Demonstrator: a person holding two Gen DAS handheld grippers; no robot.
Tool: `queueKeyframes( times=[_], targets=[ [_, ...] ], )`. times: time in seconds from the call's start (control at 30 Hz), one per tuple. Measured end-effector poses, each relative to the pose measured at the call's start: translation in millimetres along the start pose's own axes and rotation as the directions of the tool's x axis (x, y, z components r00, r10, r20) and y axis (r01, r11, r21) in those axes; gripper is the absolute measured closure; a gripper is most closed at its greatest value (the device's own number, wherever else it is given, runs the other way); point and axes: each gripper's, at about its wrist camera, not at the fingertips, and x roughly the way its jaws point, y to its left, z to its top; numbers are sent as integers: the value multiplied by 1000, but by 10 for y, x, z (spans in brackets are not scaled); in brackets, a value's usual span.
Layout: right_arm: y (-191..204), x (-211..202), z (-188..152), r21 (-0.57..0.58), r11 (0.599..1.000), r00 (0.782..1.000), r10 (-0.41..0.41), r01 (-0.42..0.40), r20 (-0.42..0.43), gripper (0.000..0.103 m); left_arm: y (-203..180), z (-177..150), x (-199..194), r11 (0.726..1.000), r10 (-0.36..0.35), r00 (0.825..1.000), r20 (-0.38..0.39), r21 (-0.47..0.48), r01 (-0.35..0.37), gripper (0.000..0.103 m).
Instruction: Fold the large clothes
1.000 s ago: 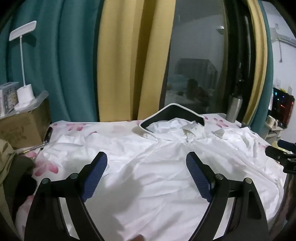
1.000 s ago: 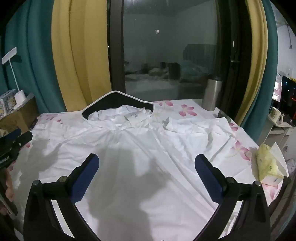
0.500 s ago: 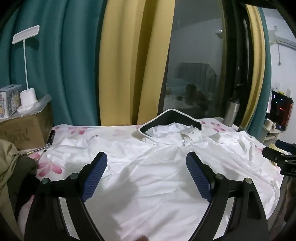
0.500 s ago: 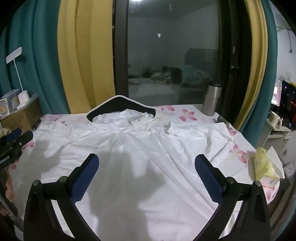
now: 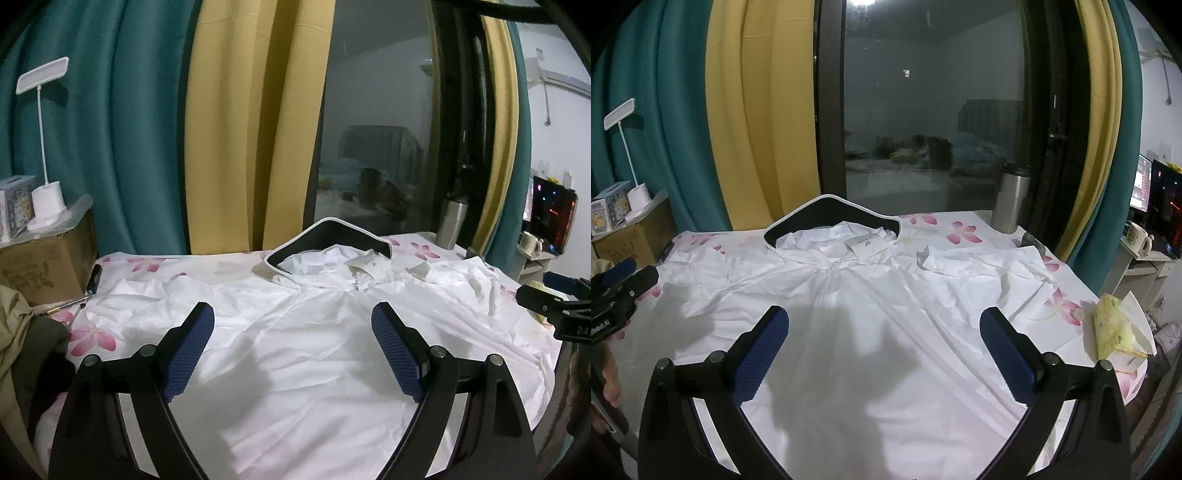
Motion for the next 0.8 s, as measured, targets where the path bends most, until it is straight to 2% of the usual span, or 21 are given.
queueKeyframes(
  times=[0.8],
  targets=[
    [-15,43,-44,5,1000,1000,0,0,-15,1,-76,-32,-54,1000,-20,1000,2,-24,20,13]
  ],
)
